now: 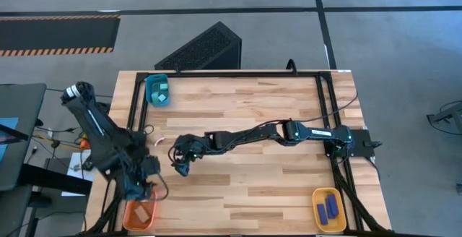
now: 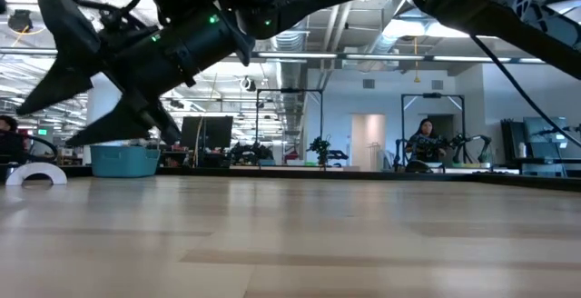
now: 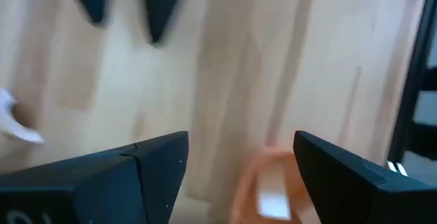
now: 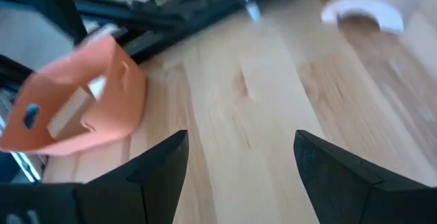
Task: Sort & place blocks by color
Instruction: Put the brown block into the orange bin
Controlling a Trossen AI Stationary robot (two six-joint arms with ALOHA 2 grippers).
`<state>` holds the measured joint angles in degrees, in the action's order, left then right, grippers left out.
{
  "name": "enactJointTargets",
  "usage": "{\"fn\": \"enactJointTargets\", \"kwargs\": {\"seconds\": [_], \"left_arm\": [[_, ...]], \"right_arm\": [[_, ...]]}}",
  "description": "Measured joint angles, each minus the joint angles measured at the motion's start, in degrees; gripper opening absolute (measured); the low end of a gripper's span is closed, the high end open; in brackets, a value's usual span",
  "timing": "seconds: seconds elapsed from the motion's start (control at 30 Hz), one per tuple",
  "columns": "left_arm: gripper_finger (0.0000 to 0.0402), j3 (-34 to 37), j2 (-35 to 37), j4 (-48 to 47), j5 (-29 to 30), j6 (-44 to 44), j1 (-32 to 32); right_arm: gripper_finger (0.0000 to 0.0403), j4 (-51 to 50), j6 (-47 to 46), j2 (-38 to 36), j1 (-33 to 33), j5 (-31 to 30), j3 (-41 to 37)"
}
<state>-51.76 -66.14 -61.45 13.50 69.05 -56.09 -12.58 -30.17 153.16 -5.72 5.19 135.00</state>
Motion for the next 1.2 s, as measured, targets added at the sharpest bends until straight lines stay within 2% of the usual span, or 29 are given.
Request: {"fn": "enactJointTargets", "kwargs": {"seconds": [0.1,0.33,0.53,0.73,0.97,1.1,1.2], "left_arm": [[0.0245,3.3,4.6,0.1,2.0,-1.9,2.7],[0.0235,13.6,19.2,5.0,2.3,-2.3,7.2],[0.023,15.9,27.3,5.5,4.3,-8.9,12.4],[0.023,16.4,30.9,5.5,3.1,-21.8,20.9],[0.023,16.4,31.8,5.4,-1.3,-36.0,29.8],[0.023,16.4,31.8,5.1,-2.3,-38.5,33.5],[0.023,16.4,31.8,4.6,-1.3,-35.9,35.8]], "right_arm": [[0.0286,-2.3,-2.1,0.0,0.0,-0.1,0.0],[0.0285,-2.6,-4.3,-0.2,-0.3,-2.0,0.0],[0.0285,-2.5,-3.8,-2.1,-0.1,-3.1,-0.1],[0.0285,2.4,1.5,-2.6,1.1,-4.0,-0.1],[0.0285,8.7,11.9,-0.7,2.1,-6.3,-0.2],[0.0285,10.8,15.7,0.9,2.2,-9.7,-0.1],[0.0286,12.9,18.4,2.1,3.0,-10.2,0.0]]}}
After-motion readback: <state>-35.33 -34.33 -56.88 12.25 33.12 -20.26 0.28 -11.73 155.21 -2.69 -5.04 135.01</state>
